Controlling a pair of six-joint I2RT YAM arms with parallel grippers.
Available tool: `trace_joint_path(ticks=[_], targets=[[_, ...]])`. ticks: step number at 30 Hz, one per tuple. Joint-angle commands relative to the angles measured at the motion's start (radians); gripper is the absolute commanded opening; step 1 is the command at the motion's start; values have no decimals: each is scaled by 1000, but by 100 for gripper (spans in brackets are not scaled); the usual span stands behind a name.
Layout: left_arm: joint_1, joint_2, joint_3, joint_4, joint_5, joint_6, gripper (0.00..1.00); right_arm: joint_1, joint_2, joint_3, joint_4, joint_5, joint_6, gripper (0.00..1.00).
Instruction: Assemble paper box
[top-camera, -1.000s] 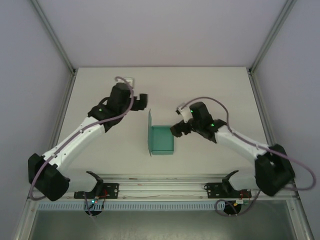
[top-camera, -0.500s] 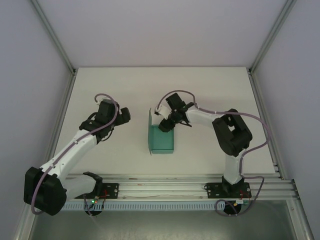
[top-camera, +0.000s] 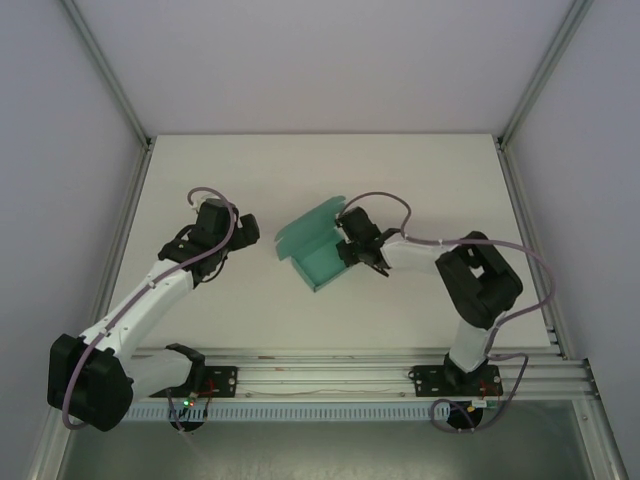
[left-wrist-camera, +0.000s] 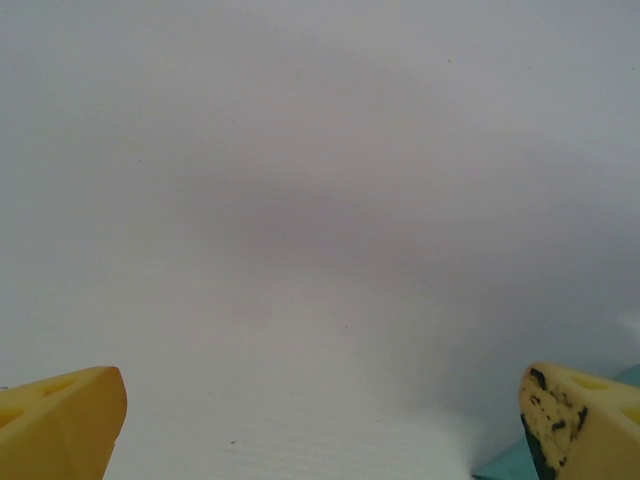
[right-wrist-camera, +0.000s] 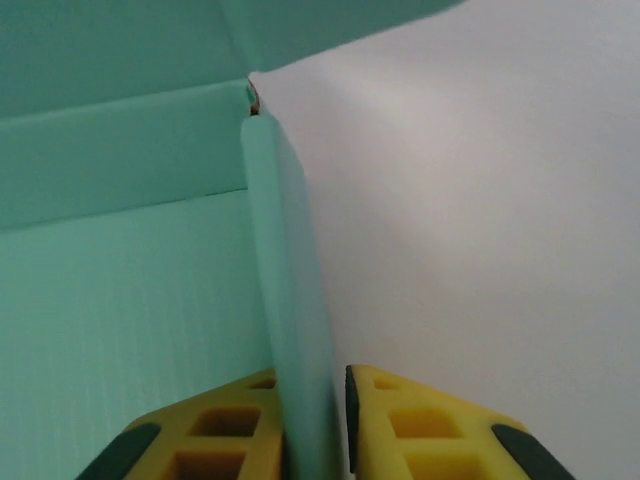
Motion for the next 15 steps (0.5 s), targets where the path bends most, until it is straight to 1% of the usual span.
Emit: trace_joint_path(ticks=[1, 6, 8, 11, 15], targets=[[8, 7, 21, 23, -17, -19, 100, 28, -39, -10, -121, 269, 374, 19], [8, 52, 39, 22, 10, -4, 100, 93, -31, -15, -284, 344, 570, 19], [8, 63, 40, 39, 46, 30, 100, 119, -40, -21, -293, 339, 597, 19], [8, 73, 22, 117, 141, 115, 100, 131, -67, -32, -262, 338, 586, 25], [8, 98, 16, 202, 286, 218, 100, 129, -102, -21, -252, 391, 520, 28]])
